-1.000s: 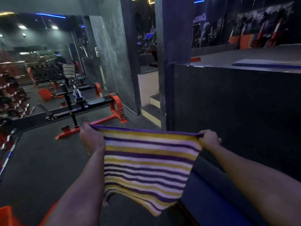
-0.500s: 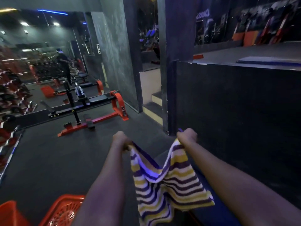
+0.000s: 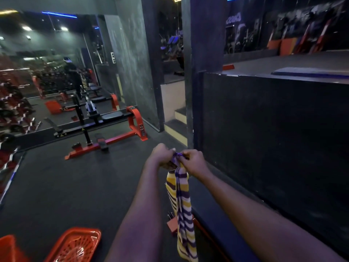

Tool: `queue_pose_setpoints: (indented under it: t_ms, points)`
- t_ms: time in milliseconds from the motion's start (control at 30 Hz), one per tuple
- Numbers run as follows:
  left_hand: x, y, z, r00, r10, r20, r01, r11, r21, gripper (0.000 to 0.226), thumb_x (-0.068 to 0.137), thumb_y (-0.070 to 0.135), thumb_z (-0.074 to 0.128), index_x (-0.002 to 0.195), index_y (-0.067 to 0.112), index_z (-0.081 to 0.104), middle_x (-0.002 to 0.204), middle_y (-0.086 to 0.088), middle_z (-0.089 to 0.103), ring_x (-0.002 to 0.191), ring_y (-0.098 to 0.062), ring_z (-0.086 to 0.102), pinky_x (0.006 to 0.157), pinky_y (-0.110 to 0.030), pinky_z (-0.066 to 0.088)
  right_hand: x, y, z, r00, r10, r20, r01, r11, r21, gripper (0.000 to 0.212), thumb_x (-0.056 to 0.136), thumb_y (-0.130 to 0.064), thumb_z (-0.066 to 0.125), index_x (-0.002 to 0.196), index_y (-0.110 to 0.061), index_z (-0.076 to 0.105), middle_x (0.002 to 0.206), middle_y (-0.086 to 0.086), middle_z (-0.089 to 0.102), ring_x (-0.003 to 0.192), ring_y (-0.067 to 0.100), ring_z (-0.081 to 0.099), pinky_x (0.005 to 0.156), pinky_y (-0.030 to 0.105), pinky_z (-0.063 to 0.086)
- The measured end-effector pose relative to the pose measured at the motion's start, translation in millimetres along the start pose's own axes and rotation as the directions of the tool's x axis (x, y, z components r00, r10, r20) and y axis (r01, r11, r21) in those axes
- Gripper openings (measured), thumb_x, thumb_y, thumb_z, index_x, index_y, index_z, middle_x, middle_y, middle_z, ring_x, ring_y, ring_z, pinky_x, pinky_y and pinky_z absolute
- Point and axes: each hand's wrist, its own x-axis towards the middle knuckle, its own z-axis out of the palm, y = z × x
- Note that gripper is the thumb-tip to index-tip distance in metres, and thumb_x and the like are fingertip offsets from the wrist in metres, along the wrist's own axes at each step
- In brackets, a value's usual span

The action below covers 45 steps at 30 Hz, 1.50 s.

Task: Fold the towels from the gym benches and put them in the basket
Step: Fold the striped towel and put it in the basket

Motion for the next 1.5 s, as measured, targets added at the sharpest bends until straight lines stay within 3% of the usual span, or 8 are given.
queue_pose_setpoints:
  t_ms: [200, 300, 400, 633, 867, 1100, 1300, 1500]
  points:
    - [-11.6, 9.6, -12.7, 0.97, -0.057, 0.238, 0.108, 0.972, -0.208, 0.057, 0.105, 0.029, 0.029, 0.099, -0.015, 0.064, 0.087, -0.029, 0.07, 0.071, -0.035, 0.07, 0.07, -0.039, 0.06, 2.0, 1.7, -6.7, 0.994, 0.01, 0.112, -0.01, 1.0, 0.006, 0.019, 0.077, -0.025, 0.081, 0.094, -0.019, 0.073, 0.083, 0.0, 0.073, 0.076, 0.008, 0.071, 0.07, 0.032, 0.062]
    - [-7.2, 1.6, -16.8, 0.998, 0.043, 0.042, -0.038, 0.993, -0.116, 0.022, 0.087, 0.003, 0.039, 0.085, 0.003, 0.06, 0.079, -0.026, 0.071, 0.058, -0.031, 0.069, 0.053, -0.038, 0.059, 11.4, -1.6, -11.9, 0.99, -0.1, 0.098, 0.104, 0.994, -0.032, 0.005, 0.083, -0.017, 0.07, 0.085, -0.015, 0.075, 0.077, 0.004, 0.073, 0.074, 0.017, 0.069, 0.071, 0.038, 0.058]
    - [-0.4, -15.9, -23.3, 0.964, 0.223, -0.147, -0.221, 0.975, 0.033, 0.022, 0.076, 0.003, 0.047, 0.086, 0.017, 0.06, 0.08, -0.005, 0.069, 0.064, -0.019, 0.06, 0.052, -0.024, 0.047, 18.9, -10.3, -26.8, 0.993, -0.042, 0.109, 0.04, 0.999, 0.024, 0.018, 0.085, -0.005, 0.06, 0.083, -0.016, 0.075, 0.08, -0.002, 0.072, 0.076, 0.006, 0.065, 0.072, 0.023, 0.052]
    - [8.2, -40.3, 2.3, 0.89, 0.297, 0.345, -0.306, 0.952, -0.03, 0.044, 0.063, 0.012, 0.069, 0.106, 0.022, 0.066, 0.102, 0.004, 0.07, 0.094, -0.008, 0.064, 0.088, -0.024, 0.051, 34.0, -14.8, -51.2, 0.997, 0.026, 0.071, -0.035, 0.991, 0.13, 0.023, 0.082, -0.003, 0.054, 0.081, -0.017, 0.072, 0.084, 0.002, 0.074, 0.082, 0.012, 0.068, 0.082, 0.033, 0.055]
    - [21.0, -68.5, 50.8, 0.878, -0.005, 0.48, -0.248, 0.851, 0.463, 0.05, 0.066, 0.051, 0.082, 0.107, 0.025, 0.071, 0.112, -0.001, 0.071, 0.109, -0.02, 0.062, 0.099, -0.032, 0.047, 36.3, -9.2, -70.1, 0.992, 0.081, -0.092, -0.064, 0.983, 0.171, 0.028, 0.087, -0.007, 0.05, 0.083, -0.026, 0.07, 0.085, -0.001, 0.072, 0.087, 0.018, 0.069, 0.083, 0.042, 0.057]
    - [20.9, -80.9, 99.5, 0.933, 0.122, 0.338, -0.265, 0.868, 0.419, 0.032, 0.077, 0.032, 0.077, 0.105, 0.017, 0.073, 0.102, -0.005, 0.074, 0.094, -0.016, 0.065, 0.079, -0.027, 0.047, 29.7, -0.7, -99.9, 0.943, 0.115, -0.311, -0.087, 0.991, 0.104, 0.028, 0.092, -0.003, 0.046, 0.086, -0.019, 0.068, 0.083, -0.003, 0.067, 0.078, 0.008, 0.063, 0.067, 0.019, 0.047]
    - [17.8, -56.3, 36.4, 0.851, 0.41, -0.327, -0.375, 0.912, 0.167, 0.013, 0.078, 0.007, 0.063, 0.069, 0.01, 0.053, 0.062, -0.003, 0.055, 0.06, -0.016, 0.047, 0.058, -0.03, 0.036, 15.1, 52.9, -129.3, 0.825, 0.349, -0.445, -0.391, 0.92, -0.003, 0.022, 0.09, -0.006, 0.048, 0.085, -0.02, 0.064, 0.085, 0.003, 0.067, 0.083, 0.022, 0.066, 0.077, 0.041, 0.056]
    - [8.0, -18.3, 5.3, 0.817, 0.439, -0.373, -0.443, 0.893, 0.08, 0.018, 0.083, 0.002, 0.058, 0.093, 0.011, 0.045, 0.073, -0.002, 0.059, 0.059, -0.009, 0.051, 0.051, -0.014, 0.039, 9.6, 63.4, -119.0, 0.821, 0.392, -0.415, -0.446, 0.894, -0.036, 0.02, 0.09, -0.006, 0.045, 0.08, -0.018, 0.059, 0.081, 0.003, 0.064, 0.076, 0.021, 0.062, 0.059, 0.032, 0.045]
